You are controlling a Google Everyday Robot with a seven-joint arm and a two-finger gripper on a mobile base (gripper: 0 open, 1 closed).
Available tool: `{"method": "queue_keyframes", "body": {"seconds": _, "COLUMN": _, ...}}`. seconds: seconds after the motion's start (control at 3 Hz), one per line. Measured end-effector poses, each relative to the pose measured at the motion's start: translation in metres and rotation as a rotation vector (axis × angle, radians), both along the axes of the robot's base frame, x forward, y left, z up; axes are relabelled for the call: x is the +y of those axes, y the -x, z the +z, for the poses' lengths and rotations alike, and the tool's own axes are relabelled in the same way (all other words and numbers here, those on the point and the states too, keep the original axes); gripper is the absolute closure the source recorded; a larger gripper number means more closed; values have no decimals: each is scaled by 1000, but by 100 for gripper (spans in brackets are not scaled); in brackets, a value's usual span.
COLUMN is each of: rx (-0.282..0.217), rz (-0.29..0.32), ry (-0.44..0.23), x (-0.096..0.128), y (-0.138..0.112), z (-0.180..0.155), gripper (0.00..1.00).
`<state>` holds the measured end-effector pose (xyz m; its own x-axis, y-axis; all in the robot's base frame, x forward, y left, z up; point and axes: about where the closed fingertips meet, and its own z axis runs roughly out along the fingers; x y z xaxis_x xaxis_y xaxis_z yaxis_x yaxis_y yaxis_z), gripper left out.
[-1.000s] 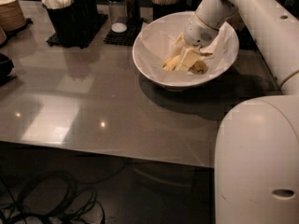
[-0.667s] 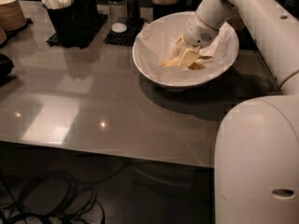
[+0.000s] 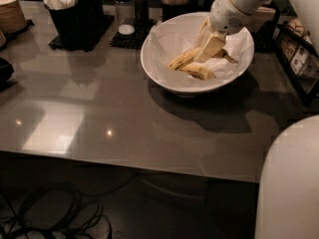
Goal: Pick banana from white bowl
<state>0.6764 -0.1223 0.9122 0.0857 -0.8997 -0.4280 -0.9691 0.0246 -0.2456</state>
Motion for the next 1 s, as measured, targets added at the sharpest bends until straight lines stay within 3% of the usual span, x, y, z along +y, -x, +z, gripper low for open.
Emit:
{"method": "queue_keyframes", "body": {"seconds": 0.33, "rx": -65, "rz": -53, "ry": 26, "x": -15, "y": 5, "z": 26, "gripper": 100}}
{"method": "queue_keyframes", "body": {"seconds": 0.67, "rx": -95, "rz": -20, "ry": -59, "x": -32, "y": 20, "z": 40, "gripper": 100}}
{"method": "queue_keyframes", "body": {"seconds": 1.0, "rx": -101, "rz": 18, "ry": -230, "x": -49, "y": 59, "z": 61, "gripper": 100}}
